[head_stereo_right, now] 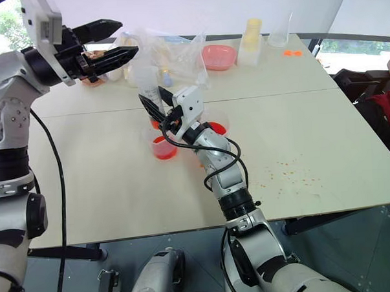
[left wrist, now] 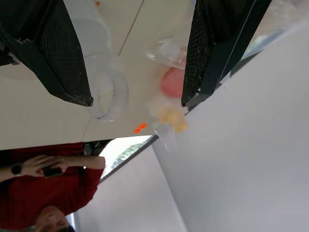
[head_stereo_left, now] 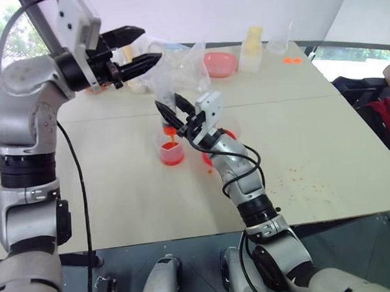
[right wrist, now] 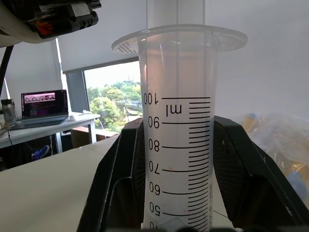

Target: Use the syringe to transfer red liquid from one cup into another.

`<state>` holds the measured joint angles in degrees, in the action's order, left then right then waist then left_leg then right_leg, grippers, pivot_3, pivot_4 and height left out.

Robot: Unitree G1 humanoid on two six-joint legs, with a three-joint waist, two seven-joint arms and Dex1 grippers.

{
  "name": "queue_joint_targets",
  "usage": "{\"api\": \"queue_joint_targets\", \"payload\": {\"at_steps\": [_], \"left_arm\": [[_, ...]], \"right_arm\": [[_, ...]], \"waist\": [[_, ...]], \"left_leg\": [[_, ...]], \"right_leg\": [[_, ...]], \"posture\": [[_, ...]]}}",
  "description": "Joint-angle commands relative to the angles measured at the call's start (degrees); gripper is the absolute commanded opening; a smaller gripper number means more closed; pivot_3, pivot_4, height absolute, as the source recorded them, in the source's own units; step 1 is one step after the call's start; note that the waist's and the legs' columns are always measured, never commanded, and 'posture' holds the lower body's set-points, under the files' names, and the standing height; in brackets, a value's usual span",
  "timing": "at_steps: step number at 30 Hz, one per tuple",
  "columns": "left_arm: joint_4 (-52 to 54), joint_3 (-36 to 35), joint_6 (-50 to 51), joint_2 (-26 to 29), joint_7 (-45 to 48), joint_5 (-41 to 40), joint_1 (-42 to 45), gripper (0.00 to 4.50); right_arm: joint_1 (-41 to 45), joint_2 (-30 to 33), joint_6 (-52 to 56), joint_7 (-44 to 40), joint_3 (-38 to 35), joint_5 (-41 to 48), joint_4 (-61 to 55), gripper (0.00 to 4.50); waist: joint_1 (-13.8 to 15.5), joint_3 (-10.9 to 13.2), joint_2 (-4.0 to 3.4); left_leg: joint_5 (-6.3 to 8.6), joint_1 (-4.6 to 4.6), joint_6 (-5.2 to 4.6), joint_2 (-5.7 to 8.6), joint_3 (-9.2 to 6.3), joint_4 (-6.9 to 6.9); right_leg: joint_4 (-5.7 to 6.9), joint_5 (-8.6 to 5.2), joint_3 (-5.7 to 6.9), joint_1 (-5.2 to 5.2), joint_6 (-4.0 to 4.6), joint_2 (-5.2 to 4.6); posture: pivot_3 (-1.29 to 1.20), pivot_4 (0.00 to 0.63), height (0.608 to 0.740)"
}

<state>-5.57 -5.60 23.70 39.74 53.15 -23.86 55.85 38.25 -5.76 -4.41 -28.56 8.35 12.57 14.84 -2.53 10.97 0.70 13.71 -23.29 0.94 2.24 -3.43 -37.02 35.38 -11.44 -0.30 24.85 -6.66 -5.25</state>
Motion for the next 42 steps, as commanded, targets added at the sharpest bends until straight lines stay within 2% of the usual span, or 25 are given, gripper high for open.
{"api": "queue_joint_targets", "payload": {"at_steps": [1, 7, 8, 9, 15, 21, 26, 29, 42], "left_arm": [[-1.7, 0.62, -2.98, 0.6, -0.88, 3.12, 1.21, 3.01], [-3.16, 0.98, -5.12, -0.44, -1.27, 4.02, 2.14, 3.01], [-3.24, 0.97, -5.4, -0.85, -1.21, 3.87, 2.46, 2.5], [-3.32, 0.95, -5.59, -1.14, -1.16, 3.8, 2.7, 2.29], [-2.3, 0.74, -5.14, -1.69, -0.36, 2.6, 3.47, 0.06], [0.42, 0.84, -1.02, -2.06, 1.65, -0.72, 3.26, 0.06], [4.09, 2.03, 2.73, -1.49, 4.13, -2.13, -0.66, 0.06], [4.02, 1.32, 4.18, -3.1, 3.5, -3.2, -2.6, 0.06], [3.27, 2.77, 3.35, -5.43, 3.84, -1.05, -8.17, 0.06]], "right_arm": [[0.73, -1.2, -1.41, -0.46, 0.36, 0.52, -2.33, 1.44], [0.34, -1.42, -1.36, -0.44, 0.69, 0.4, -2.58, 1.44], [0.33, -1.5, -1.39, -0.47, 0.78, 0.38, -2.51, 1.44], [0.33, -1.55, -1.42, -0.48, 0.85, 0.36, -2.46, 1.44], [0.26, -1.87, -1.32, -0.31, 0.94, 0.21, -2.67, 1.44], [0.26, -2.28, -1.11, -0.04, 1.16, 0.2, -3.44, 1.44], [1.53, -2.42, -0.36, 0.68, 0.29, 0.97, -4.96, 1.44], [2.66, -2.26, 0.57, 0.5, -0.18, 1.78, -6.23, 1.44], [4.6, -2.61, 5.15, 0.2, -1.21, 3.49, -12.48, 1.44]], "waist": [[-0.02, 0.0, 0.0], [0.01, 0.0, 0.0], [0.09, 0.0, 0.0], [0.13, 0.0, 0.0], [-0.06, 0.0, 0.0], [-0.04, 0.0, 0.0], [-0.04, 0.0, 0.0], [-0.03, 0.0, 0.0], [0.01, 0.0, 0.0]], "left_leg": [[0.0, 0.0, 0.0, 0.0, 0.01, 0.0], [0.0, 0.0, 0.0, 0.0, 0.01, 0.0], [0.0, -0.01, 0.0, 0.0, 0.01, 0.0], [0.0, -0.01, 0.0, 0.0, 0.01, -0.01], [0.0, -0.01, 0.0, 0.0, 0.02, 0.0], [0.0, -0.01, 0.0, -0.01, 0.02, 0.0], [0.0, -0.01, 0.0, -0.01, 0.02, 0.0], [0.0, -0.01, 0.0, -0.01, 0.01, 0.0], [0.0, 0.0, 0.0, -0.01, 0.02, 0.0]], "right_leg": [[0.0, 0.0, 0.0, 0.01, 0.0, 0.0], [0.0, 0.0, -0.01, 0.01, 0.0, 0.0], [0.0, 0.0, -0.01, 0.01, 0.0, 0.0], [0.0, 0.0, -0.01, 0.01, 0.0, 0.0], [0.0, 0.0, -0.02, 0.01, 0.0, 0.0], [0.02, 0.0, -0.03, 0.03, 0.0, 0.02], [0.02, 0.0, -0.04, 0.03, 0.0, 0.02], [0.03, 0.0, -0.04, 0.03, 0.0, 0.02], [0.03, 0.0, -0.05, 0.03, 0.0, 0.02]], "posture": [[0.0, 0.15, 0.74], [0.0, 0.15, 0.74], [0.0, 0.15, 0.74], [0.0, 0.15, 0.74], [0.0, 0.15, 0.74], [0.0, 0.15, 0.74], [0.0, 0.15, 0.74], [0.0, 0.15, 0.74], [0.0, 0.15, 0.74]]}}
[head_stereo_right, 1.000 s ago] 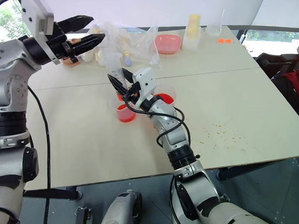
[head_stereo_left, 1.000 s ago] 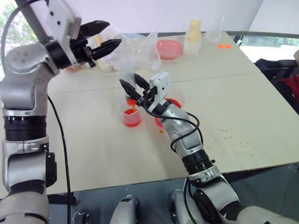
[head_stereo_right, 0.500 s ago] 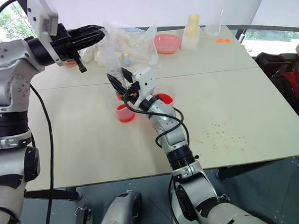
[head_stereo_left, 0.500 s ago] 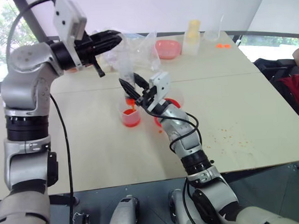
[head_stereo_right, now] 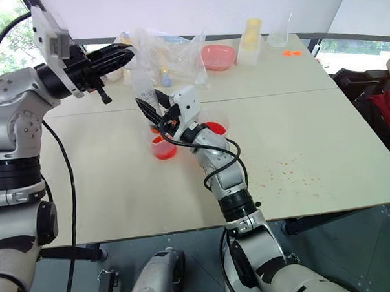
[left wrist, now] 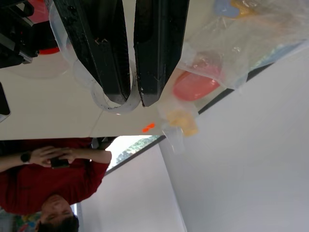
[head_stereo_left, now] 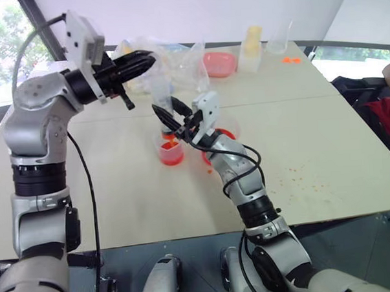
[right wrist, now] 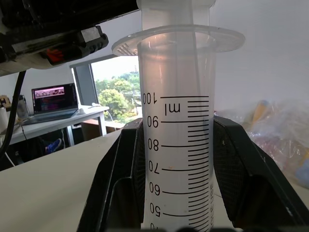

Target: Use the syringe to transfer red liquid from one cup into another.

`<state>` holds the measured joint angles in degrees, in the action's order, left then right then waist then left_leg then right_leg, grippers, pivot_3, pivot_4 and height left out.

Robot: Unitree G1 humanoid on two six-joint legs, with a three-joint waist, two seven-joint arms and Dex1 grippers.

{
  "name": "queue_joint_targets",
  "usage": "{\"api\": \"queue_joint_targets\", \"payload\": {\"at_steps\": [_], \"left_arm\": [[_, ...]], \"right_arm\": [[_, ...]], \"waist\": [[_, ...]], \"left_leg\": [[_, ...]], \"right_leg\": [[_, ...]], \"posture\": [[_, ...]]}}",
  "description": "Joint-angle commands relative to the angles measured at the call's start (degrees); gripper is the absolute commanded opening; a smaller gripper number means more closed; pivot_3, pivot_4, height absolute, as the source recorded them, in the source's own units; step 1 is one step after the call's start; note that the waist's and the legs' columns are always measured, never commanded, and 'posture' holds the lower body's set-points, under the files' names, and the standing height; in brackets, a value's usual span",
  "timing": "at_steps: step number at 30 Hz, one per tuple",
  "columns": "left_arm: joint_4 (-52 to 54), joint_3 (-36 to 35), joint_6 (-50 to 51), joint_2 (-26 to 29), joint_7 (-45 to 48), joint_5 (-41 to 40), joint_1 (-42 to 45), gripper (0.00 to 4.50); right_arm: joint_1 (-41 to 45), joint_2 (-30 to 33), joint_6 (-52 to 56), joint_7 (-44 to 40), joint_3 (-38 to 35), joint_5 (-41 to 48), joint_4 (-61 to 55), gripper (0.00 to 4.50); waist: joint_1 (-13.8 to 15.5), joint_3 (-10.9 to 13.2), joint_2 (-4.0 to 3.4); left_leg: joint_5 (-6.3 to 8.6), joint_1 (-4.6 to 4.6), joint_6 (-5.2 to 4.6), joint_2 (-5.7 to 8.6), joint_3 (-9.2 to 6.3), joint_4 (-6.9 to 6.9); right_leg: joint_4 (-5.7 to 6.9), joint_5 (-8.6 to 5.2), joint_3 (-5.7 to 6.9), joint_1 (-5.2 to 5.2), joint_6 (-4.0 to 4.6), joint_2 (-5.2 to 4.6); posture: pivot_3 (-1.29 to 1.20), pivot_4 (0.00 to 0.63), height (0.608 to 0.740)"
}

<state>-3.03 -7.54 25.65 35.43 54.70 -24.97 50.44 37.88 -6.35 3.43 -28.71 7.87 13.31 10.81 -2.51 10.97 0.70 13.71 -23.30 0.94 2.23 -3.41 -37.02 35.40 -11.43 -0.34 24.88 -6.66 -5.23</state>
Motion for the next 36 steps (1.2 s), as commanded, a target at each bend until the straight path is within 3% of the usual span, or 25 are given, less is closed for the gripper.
{"api": "queue_joint_targets", "payload": {"at_steps": [1, 14, 22, 27, 31, 36], "left_arm": [[1.09, 4.92, 1.55, -1.18, 2.36, 0.09, -3.24, 0.06], [2.75, 4.98, 2.88, -1.37, 2.41, -0.06, -4.68, 0.06], [0.25, -4.63, 7.95, 1.39, -0.21, -7.54, -0.79, 3.09], [2.54, -9.91, 11.46, 4.38, -3.3, -11.45, -3.02, 3.09], [11.39, -10.49, 15.45, 7.71, -3.0, -14.1, -11.16, 3.09], [22.24, -10.53, 17.21, 10.87, -3.19, -14.99, -21.84, 3.09]], "right_arm": [[5.07, -2.07, -2.61, 0.42, -0.74, 2.74, -8.67, 1.44], [6.57, -2.27, -2.87, 0.67, -1.24, 2.9, -8.66, 1.44], [6.39, -2.23, -2.24, 0.71, -1.07, 2.9, -9.08, 1.44], [6.77, -2.53, 1.17, 2.57, -2.28, 4.85, -10.63, 1.44], [9.03, -0.69, 9.62, 6.48, -6.51, 9.32, -12.73, 1.44], [12.9, 11.9, 27.97, 9.75, -17.04, 19.7, -19.24, 1.44]], "waist": [[0.0, 0.0, 0.0], [0.01, 0.0, 0.0], [-0.22, 0.01, -0.01], [-0.16, 0.01, -0.01], [-0.12, 0.01, -0.01], [1.11, 0.01, -0.01]], "left_leg": [[0.0, 0.0, 0.0, 0.0, 0.0, 0.0], [0.0, 0.0, 0.0, 0.0, 0.0, 0.0], [0.0, -0.01, 0.0, -0.02, -0.01, 0.01], [0.0, -0.01, 0.0, -0.06, 0.0, 0.01], [0.0, -0.02, 0.0, -0.08, 0.02, 0.04], [0.0, -0.1, 0.01, -0.12, -0.03, 0.03]], "right_leg": [[0.0, 0.0, 0.0, 0.0, 0.0, 0.0], [-0.01, 0.0, 0.0, 0.0, 0.0, 0.0], [-0.01, 0.0, 0.0, 0.04, 0.0, 0.01], [0.02, 0.01, -0.05, 0.08, 0.02, 0.06], [0.08, 0.02, -0.15, 0.17, 0.04, 0.08], [-0.01, 0.02, -0.15, 0.12, 0.05, -0.1]], "posture": [[0.0, 0.15, 0.74], [0.0, 0.15, 0.74], [0.0, 0.15, 0.74], [0.0, 0.15, 0.74], [0.0, 0.15, 0.74], [0.0, 0.15, 0.74]]}}
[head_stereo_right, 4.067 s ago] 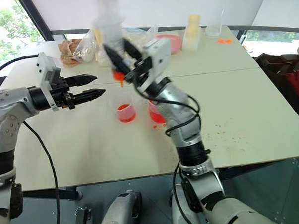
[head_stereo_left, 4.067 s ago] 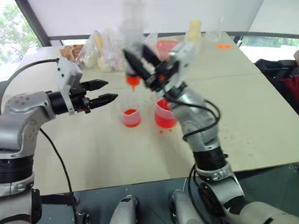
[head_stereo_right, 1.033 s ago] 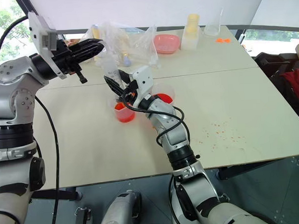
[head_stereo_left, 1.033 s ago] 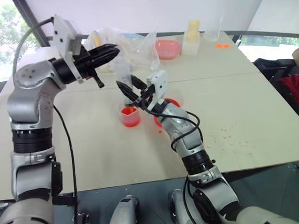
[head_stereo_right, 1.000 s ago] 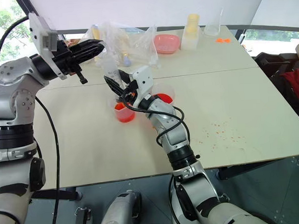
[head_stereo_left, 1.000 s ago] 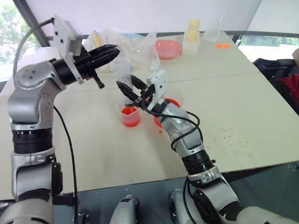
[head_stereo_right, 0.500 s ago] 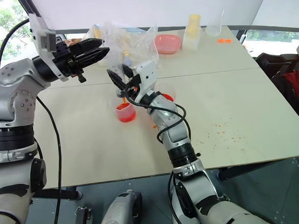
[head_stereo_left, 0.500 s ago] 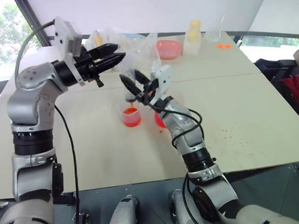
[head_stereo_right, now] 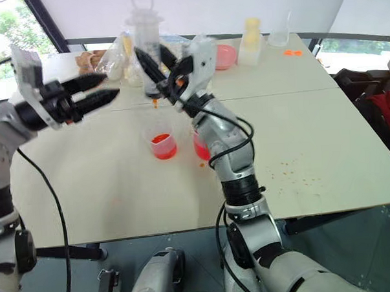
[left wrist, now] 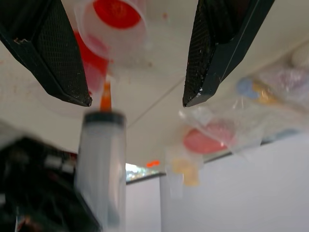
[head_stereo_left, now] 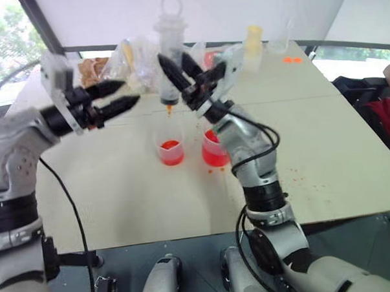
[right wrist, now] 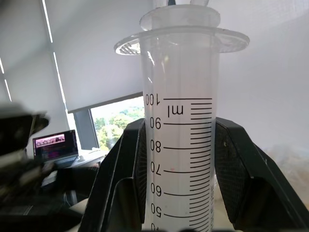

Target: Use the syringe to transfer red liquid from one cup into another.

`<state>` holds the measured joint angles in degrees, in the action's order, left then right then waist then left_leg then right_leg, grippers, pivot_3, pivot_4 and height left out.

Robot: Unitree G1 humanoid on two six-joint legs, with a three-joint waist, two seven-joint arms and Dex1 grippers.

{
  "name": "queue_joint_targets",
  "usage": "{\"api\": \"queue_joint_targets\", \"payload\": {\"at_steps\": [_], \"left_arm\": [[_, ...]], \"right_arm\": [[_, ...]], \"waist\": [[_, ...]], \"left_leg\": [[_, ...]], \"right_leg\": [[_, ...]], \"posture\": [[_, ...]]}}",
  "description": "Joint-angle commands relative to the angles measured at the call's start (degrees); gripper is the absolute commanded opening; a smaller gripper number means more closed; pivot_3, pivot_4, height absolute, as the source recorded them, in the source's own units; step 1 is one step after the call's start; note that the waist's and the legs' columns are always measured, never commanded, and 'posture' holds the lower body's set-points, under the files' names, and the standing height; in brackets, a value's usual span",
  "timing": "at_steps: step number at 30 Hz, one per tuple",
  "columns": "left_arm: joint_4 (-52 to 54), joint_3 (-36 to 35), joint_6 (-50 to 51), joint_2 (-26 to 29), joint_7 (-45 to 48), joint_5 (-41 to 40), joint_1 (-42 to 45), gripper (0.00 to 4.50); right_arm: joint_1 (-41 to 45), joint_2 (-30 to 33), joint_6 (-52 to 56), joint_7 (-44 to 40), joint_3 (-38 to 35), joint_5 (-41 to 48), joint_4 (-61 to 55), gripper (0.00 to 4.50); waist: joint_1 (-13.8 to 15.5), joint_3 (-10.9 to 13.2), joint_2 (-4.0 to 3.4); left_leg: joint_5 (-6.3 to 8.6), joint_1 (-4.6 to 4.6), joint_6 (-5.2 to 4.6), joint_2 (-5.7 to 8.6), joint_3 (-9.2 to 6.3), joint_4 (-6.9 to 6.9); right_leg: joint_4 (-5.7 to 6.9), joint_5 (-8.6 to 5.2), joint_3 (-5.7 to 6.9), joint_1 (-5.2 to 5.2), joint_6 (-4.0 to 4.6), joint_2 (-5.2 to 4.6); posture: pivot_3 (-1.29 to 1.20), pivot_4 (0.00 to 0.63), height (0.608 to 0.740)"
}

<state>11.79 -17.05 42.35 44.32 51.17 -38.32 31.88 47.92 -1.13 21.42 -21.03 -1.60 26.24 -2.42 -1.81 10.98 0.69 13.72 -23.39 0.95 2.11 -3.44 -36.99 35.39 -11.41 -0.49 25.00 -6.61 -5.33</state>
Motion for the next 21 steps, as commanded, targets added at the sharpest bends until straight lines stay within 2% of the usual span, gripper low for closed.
{"api": "queue_joint_targets", "payload": {"at_steps": [1, 3, 6, 9, 12, 16, 21], "left_arm": [[9.66, -0.97, 0.73, 2.33, 0.37, -2.05, -5.35, 3.09], [13.91, -1.38, 1.84, 1.97, -0.8, -4.0, -8.67, 3.09], [18.92, -0.53, 2.49, 1.52, -2.41, -5.49, -12.64, 3.09], [22.86, 3.73, 0.87, 1.56, -2.98, -3.38, -15.6, 3.09], [24.88, 6.14, 1.72, -0.21, -4.41, -5.54, -15.55, 3.09], [23.87, 7.11, 0.26, -0.26, -3.61, -4.61, -17.97, 3.09], [23.79, 8.75, -1.45, -0.86, -3.51, -3.55, -20.01, 3.09]], "right_arm": [[3.71, 10.34, 15.32, 3.33, -10.15, 9.47, -6.78, 1.44], [5.46, 18.82, 28.48, 6.52, -15.44, 14.07, -5.77, 1.44], [5.78, 31.69, 42.3, 5.85, -17.53, 15.39, -2.96, 1.44], [7.07, 39.66, 53.2, 5.66, -20.59, 15.78, 4.67, 1.44], [6.22, 42.73, 62.85, 4.53, -21.82, 16.22, 10.8, 1.44], [1.48, 42.94, 70.01, 3.54, -21.2, 15.28, 13.39, 1.44], [-2.62, 42.18, 69.63, 1.98, -18.36, 13.75, 12.72, 1.44]], "waist": [[0.82, 0.0, 0.0], [1.33, 0.01, -0.01], [1.41, 0.0, 0.01], [0.91, 0.0, 0.0], [0.66, 0.01, 0.01], [0.57, 0.0, 0.01], [0.85, 0.01, 0.0]], "left_leg": [[0.0, 0.0, 0.0, 0.05, 0.02, 0.0], [0.0, -0.01, 0.0, 0.09, 0.05, 0.0], [0.01, -0.05, -0.02, 0.13, 0.07, 0.0], [0.04, -0.02, -0.09, 0.12, 0.24, 0.02], [0.05, 0.03, -0.12, 0.08, 0.58, 0.0], [0.09, 0.08, -0.19, 0.01, 0.73, -0.02], [0.11, 0.03, -0.23, 0.02, 0.73, -0.14]], "right_leg": [[-0.03, 0.0, 0.0, -0.02, 0.0, -0.08], [-0.17, -0.09, 0.01, -0.09, 0.15, -0.15], [-0.3, -0.14, 0.04, -0.15, 0.24, -0.21], [-0.34, -0.15, 0.02, -0.17, 0.25, -0.2], [-0.36, -0.21, -0.02, -0.2, 0.35, -0.12], [-0.36, -0.2, -0.18, -0.2, 0.34, 0.09], [-0.38, -0.2, -0.24, -0.21, 0.32, 0.12]], "posture": [[0.0, 0.15, 0.74], [0.0, 0.15, 0.74], [0.0, 0.15, 0.74], [0.0, 0.15, 0.74], [0.0, 0.15, 0.74], [0.0, 0.15, 0.74], [0.0, 0.15, 0.74]]}}
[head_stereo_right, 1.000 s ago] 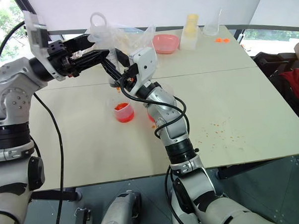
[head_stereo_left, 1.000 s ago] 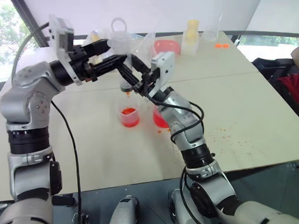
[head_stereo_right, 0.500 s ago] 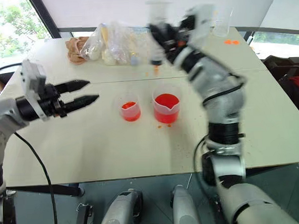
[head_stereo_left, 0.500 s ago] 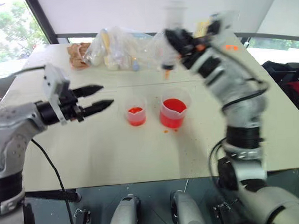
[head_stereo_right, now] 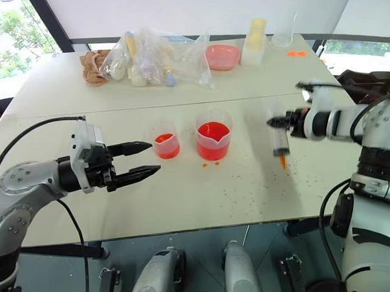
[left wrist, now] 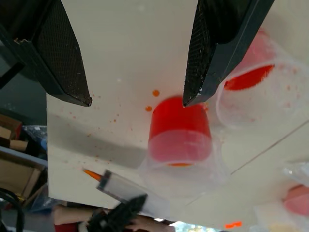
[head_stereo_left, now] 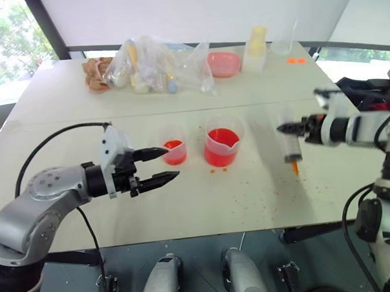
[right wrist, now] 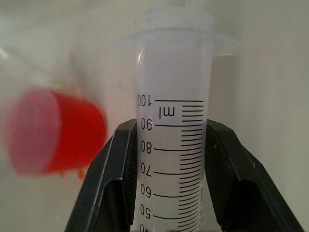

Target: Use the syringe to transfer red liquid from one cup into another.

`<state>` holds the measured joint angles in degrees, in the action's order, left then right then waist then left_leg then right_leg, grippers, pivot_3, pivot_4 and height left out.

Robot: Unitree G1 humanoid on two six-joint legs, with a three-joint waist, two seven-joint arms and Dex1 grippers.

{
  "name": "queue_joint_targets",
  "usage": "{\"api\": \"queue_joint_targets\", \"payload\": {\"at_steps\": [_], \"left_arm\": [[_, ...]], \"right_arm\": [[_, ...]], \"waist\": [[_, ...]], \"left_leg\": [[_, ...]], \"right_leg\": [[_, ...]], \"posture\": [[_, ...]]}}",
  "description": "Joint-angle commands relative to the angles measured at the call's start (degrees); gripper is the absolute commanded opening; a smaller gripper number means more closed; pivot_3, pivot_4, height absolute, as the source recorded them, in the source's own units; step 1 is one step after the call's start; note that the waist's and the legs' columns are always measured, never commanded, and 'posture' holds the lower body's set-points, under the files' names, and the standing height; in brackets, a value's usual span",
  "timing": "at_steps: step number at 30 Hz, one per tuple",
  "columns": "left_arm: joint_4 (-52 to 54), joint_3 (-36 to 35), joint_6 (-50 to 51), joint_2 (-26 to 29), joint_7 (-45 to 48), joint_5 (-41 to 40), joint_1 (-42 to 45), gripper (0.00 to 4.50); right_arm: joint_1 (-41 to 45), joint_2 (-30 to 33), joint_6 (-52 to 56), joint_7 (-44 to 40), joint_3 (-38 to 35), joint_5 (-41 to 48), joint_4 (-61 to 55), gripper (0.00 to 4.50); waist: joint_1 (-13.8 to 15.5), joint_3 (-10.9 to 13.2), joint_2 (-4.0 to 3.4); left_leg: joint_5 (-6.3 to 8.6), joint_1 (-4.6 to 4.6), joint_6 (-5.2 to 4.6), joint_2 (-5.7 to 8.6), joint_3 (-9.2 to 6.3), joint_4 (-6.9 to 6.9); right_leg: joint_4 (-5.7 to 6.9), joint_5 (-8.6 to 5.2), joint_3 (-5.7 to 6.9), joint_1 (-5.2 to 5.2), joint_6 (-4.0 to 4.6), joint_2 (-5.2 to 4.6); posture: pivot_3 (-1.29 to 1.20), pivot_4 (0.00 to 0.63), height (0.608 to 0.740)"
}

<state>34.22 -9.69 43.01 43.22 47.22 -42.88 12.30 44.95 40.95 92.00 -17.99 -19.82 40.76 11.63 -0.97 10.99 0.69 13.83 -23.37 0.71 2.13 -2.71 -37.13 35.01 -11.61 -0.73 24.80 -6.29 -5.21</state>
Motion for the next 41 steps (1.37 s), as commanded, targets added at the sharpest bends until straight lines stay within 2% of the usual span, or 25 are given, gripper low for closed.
{"api": "queue_joint_targets", "payload": {"at_steps": [1, 5, 12, 14, 15, 18, 19, 23, 26, 30, 32, 35, 39, 41], "left_arm": [[1.64, 2.49, -2.75, 0.93, 1.17, 2.18, -1.13, 3.09], [1.35, 7.16, -6.76, 4.25, 4.61, 7.76, -3.53, 3.09], [-0.63, 10.09, -9.32, 3.99, 6.35, 10.52, -2.27, 3.09], [-0.86, 10.4, -9.49, 3.82, 6.48, 10.63, -1.91, 3.12], [-1.0, 10.45, -9.57, 3.8, 6.52, 10.63, -1.77, 3.12], [-1.49, 10.4, -9.41, 3.86, 6.71, 10.5, -1.56, 3.12], [-1.82, 10.33, -9.46, 3.97, 6.88, 10.57, -1.65, 3.12], [-3.44, 9.6, -9.72, 4.0, 7.21, 10.77, -2.01, 3.12], [-4.4, 5.79, -6.81, 2.55, 5.92, 6.18, -1.52, 3.12], [-6.31, -0.88, -2.95, 2.33, 3.63, 0.82, -1.38, 3.12], [-7.41, -4.67, -1.15, 2.48, 2.07, -1.52, -1.29, 3.12], [-9.09, -10.42, 2.49, 2.12, -0.35, -6.98, -1.43, 3.12], [-10.27, -12.68, 1.07, 2.97, 0.71, -4.35, -8.88, 3.12], [-10.59, -13.5, -0.35, 1.43, -1.41, -2.66, -11.63, 3.12]], "right_arm": [[-0.43, -0.06, -1.83, -1.12, 0.48, -1.45, -1.09, 1.44], [-2.54, -1.18, -4.77, -1.42, 1.72, -3.71, 0.1, 1.44], [-4.35, -1.89, -6.03, -3.32, 3.37, -5.18, -0.87, 1.44], [-4.96, -2.06, -6.02, -3.51, 3.32, -5.39, -1.46, 2.43], [-5.24, -2.1, -5.98, -3.58, 3.24, -5.47, -1.82, 2.77], [-5.96, -2.28, -5.97, -3.71, 2.63, -5.91, -2.58, 4.37], [-6.33, -2.3, -6.1, -3.73, 2.53, -6.11, -2.98, 4.48], [-8.49, -1.29, -8.53, -5.26, 2.73, -6.28, -5.48, 4.48], [-9.42, 0.95, -9.55, -8.82, 0.81, -4.39, -7.63, 4.48], [-13.98, 8.34, -14.09, -19.35, -0.89, -0.37, -14.34, 4.48], [-15.62, 10.53, -15.6, -22.03, -4.42, 1.26, -14.91, 4.48], [-16.83, 10.59, -14.5, -25.57, -12.91, 7.36, -15.41, 4.48], [-31.16, 10.71, -33.08, -31.34, -14.93, 0.33, -22.09, 4.48], [-34.81, 8.13, -38.97, -29.44, -15.77, -1.97, -22.42, 4.48]], "waist": [[0.01, 0.0, 0.0], [0.03, -0.01, 0.02], [0.03, -0.01, 0.02], [0.04, -0.01, 0.02], [0.04, -0.01, 0.02], [0.05, -0.02, 0.03], [0.04, -0.02, 0.03], [0.14, -0.02, 0.03], [0.2, -0.01, 0.03], [0.24, 0.01, 0.02], [0.18, 0.02, 0.04], [0.02, 0.02, 0.05], [0.21, 0.0, 0.07], [0.23, 0.0, 0.07]], "left_leg": [[0.0, 0.0, 0.0, 0.01, 0.03, -0.01], [0.0, 0.02, 0.0, 0.01, 0.04, -0.02], [0.0, 0.02, 0.0, -0.01, 0.03, -0.02], [0.0, 0.02, 0.0, -0.02, 0.03, -0.02], [0.0, 0.02, 0.0, -0.02, 0.03, -0.02], [0.0, 0.03, 0.0, -0.02, 0.03, -0.02], [0.0, 0.03, 0.0, -0.02, 0.02, -0.03], [0.0, 0.04, 0.0, -0.02, 0.01, -0.03], [0.0, 0.03, 0.0, -0.03, 0.0, -0.03], [0.01, 0.02, -0.01, -0.04, -0.03, -0.03], [0.01, 0.03, -0.02, -0.04, -0.04, -0.03], [0.01, 0.08, -0.02, -0.08, -0.01, -0.03], [0.08, 0.12, -0.13, -0.11, -0.03, -0.01], [0.1, 0.13, -0.15, -0.1, 0.01, 0.0]], "right_leg": [[0.0, 0.0, -0.03, 0.0, 0.0, 0.0], [-0.02, -0.01, -0.05, -0.02, 0.0, 0.02], [-0.02, -0.01, -0.05, -0.02, 0.0, 0.04], [-0.02, -0.01, -0.05, -0.03, 0.0, 0.05], [-0.02, -0.01, -0.05, -0.03, 0.0, 0.05], [-0.02, 0.0, -0.05, -0.04, -0.01, 0.05], [-0.02, 0.0, -0.05, -0.04, -0.01, 0.05], [-0.02, -0.01, -0.04, -0.05, -0.02, 0.05], [-0.03, -0.01, -0.05, -0.06, -0.02, 0.04], [-0.03, -0.03, -0.03, -0.05, -0.06, 0.04], [-0.03, -0.04, -0.01, -0.06, -0.08, 0.04], [-0.03, -0.04, -0.02, -0.08, -0.07, 0.07], [-0.02, -0.07, 0.0, -0.15, -0.14, 0.11], [-0.05, -0.1, -0.02, -0.15, -0.15, 0.09]], "posture": [[0.0, 0.15, 0.74], [0.0, 0.15, 0.74], [0.0, 0.15, 0.74], [0.0, 0.15, 0.74], [0.0, 0.15, 0.74], [0.0, 0.15, 0.74], [0.0, 0.15, 0.74], [0.0, 0.15, 0.74], [0.0, 0.15, 0.74], [0.0, 0.15, 0.74], [0.0, 0.15, 0.74], [0.0, 0.15, 0.74], [0.0, 0.15, 0.74], [0.0, 0.15, 0.74]]}}
